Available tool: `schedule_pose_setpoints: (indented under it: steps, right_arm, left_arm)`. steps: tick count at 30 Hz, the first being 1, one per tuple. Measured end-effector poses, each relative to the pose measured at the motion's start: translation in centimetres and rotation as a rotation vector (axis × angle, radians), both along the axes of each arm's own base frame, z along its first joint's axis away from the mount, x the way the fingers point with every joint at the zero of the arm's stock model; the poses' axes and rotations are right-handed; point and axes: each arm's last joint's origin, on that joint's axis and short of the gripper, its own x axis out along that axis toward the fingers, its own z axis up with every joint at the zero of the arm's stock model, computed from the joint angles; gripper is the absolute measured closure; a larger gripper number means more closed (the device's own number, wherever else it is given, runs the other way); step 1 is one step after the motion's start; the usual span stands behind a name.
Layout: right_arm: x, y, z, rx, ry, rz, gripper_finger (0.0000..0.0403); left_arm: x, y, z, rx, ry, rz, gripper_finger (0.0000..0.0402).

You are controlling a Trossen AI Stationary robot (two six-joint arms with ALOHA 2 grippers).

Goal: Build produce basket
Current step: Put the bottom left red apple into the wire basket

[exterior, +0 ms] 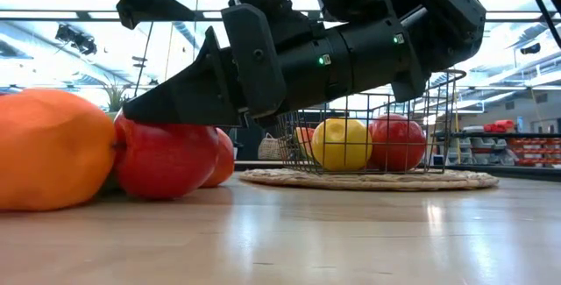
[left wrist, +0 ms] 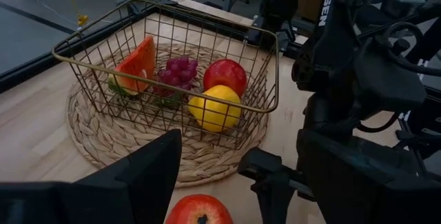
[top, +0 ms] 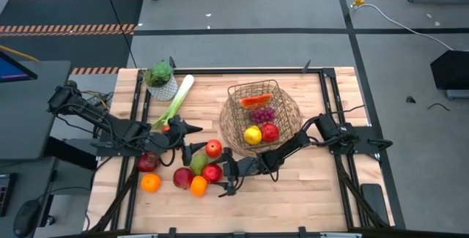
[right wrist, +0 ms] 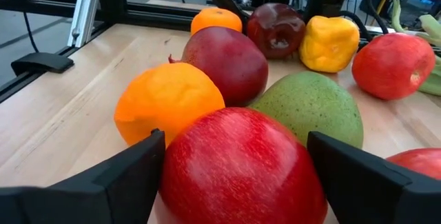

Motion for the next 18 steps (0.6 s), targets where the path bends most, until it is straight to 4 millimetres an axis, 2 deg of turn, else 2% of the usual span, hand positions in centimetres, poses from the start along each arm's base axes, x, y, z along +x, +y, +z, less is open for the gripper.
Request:
schedule_pose_setpoints:
  steps: [6,9,14,18]
  right_arm:
    - [-0.2,0.7,0.3,-0.03,-0.041,0.014,0.0074]
    - [-0.4,1.3,1.4,-0.085,-0.073,-0.003,0.0073]
    - [-1.3,2.6,5.1,-0.145,-0.147,-0.005,0.0072]
    - [-2.6,3.2,8.0,-0.231,-0.087,-0.035,0.0071]
  left_arm:
    - [0.0,0.0,0.0,0.0,0.0,0.0,0.0108]
    - [0.0,0.0,0.0,0.0,0.0,0.0,0.0108]
    - [0.0,0.0,0.0,0.0,0.0,0.0,0.0108]
    - [0.1,0.0,0.2,0.005,-0.023,0.018,0.0108]
